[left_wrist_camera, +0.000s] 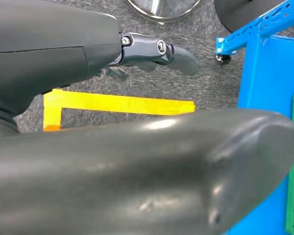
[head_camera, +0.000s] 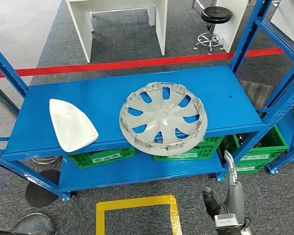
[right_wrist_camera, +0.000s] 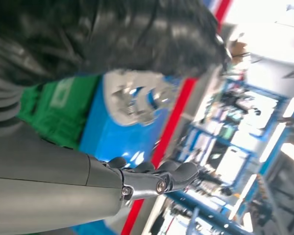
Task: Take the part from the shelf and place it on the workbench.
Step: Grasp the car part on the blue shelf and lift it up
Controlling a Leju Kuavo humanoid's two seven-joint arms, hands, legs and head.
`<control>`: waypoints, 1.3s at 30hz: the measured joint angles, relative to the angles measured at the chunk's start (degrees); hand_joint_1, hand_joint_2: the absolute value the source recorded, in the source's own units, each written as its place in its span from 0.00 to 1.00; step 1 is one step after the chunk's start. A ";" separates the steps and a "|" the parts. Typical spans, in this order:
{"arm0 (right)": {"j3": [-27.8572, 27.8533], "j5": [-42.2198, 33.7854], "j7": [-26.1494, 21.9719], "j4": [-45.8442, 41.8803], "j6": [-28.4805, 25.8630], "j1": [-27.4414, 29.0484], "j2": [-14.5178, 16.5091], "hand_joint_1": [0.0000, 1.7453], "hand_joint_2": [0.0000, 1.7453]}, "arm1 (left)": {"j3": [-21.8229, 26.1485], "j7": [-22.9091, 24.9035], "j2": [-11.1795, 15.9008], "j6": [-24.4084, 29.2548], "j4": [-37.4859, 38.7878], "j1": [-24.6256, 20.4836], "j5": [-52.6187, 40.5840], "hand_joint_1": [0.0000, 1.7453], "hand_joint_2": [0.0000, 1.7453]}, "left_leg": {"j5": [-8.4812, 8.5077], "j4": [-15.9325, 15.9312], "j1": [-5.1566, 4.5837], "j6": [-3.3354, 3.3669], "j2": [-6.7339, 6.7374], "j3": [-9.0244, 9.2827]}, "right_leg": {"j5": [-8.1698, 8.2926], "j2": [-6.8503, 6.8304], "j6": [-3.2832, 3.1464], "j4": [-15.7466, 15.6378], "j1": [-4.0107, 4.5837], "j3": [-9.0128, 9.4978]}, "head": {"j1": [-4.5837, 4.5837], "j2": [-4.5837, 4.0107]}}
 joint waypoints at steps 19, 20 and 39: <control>3.51 10.00 6.33 6.01 -7.77 -0.25 -4.14 0.00 1.00 | 0.17 -0.02 0.49 0.58 0.94 0.12 -1.21 0.00 0.00 | 6.45 -15.49 -0.46 3.28 -0.23 7.89 | -1.29 0.14 2.40 9.54 0.19 -6.89 | 0.98 0.00; 3.59 10.17 6.51 6.14 -7.86 -0.29 -4.31 0.00 1.00 | 0.18 -0.02 0.46 0.57 1.00 0.08 -1.22 0.00 0.00 | 5.97 -15.42 -0.62 3.08 -0.27 8.30 | 0.56 0.07 1.93 5.69 0.39 -5.22 | 1.04 0.00; 3.81 12.46 9.53 6.14 -13.08 -0.62 -5.91 0.00 1.00 | 1.43 -0.01 0.75 0.57 1.37 -0.04 -1.73 0.00 0.00 | 7.81 -14.22 0.07 1.16 -0.15 5.09 | -2.59 0.37 2.20 -0.03 0.20 1.98 | 0.20 0.01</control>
